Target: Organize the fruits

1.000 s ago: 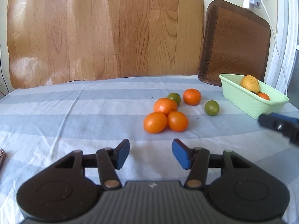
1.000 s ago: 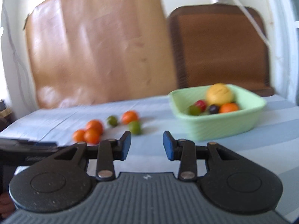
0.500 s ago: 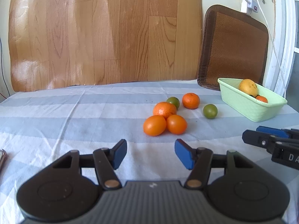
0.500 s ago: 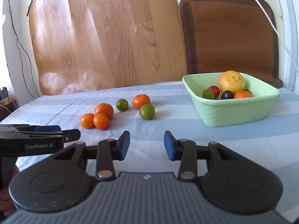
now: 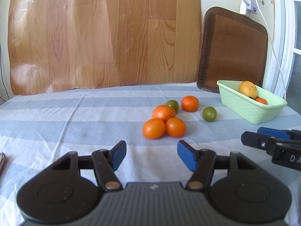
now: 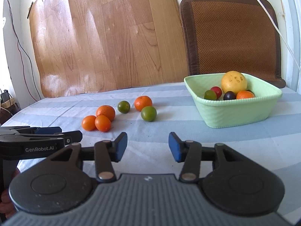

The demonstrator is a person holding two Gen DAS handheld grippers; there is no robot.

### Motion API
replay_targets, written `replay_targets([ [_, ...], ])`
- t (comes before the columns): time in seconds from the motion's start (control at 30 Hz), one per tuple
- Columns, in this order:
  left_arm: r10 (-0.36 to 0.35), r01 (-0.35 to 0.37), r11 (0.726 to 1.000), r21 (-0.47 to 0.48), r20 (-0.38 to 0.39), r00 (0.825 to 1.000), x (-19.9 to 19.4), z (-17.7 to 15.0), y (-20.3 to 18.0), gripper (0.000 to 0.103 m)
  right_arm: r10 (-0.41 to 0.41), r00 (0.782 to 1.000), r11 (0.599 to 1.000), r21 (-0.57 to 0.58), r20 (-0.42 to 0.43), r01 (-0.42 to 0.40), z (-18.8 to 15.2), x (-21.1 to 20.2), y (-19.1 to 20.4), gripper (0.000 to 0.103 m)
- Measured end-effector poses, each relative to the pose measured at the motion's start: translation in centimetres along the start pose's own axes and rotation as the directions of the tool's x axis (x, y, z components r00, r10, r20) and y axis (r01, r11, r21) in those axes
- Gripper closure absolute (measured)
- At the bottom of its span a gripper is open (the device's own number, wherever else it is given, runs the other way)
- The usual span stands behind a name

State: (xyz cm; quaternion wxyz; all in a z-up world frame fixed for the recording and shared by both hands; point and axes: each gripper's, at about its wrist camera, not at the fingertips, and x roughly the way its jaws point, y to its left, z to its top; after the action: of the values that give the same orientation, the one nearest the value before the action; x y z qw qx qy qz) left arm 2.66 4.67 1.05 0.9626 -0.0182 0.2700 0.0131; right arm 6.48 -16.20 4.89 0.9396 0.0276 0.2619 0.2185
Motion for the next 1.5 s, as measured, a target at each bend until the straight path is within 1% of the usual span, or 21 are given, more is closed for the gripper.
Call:
replay_targets([
  [0.53, -0.003, 0.003, 1.0, 0.011, 0.02, 1.0, -0.4, -0.07, -0.16, 0.041, 0.001, 1.0, 1.0, 0.0, -0.002, -0.001, -0.01, 0.02, 0.11, 0.052],
  [1.5, -0.006, 0.005, 1.0, 0.012, 0.025, 1.0, -0.62, 0.05, -0.2, 0.04, -0.002, 1.0, 1.0, 0.003, -0.001, 0.002, -0.05, -0.02, 0.2, 0.052],
])
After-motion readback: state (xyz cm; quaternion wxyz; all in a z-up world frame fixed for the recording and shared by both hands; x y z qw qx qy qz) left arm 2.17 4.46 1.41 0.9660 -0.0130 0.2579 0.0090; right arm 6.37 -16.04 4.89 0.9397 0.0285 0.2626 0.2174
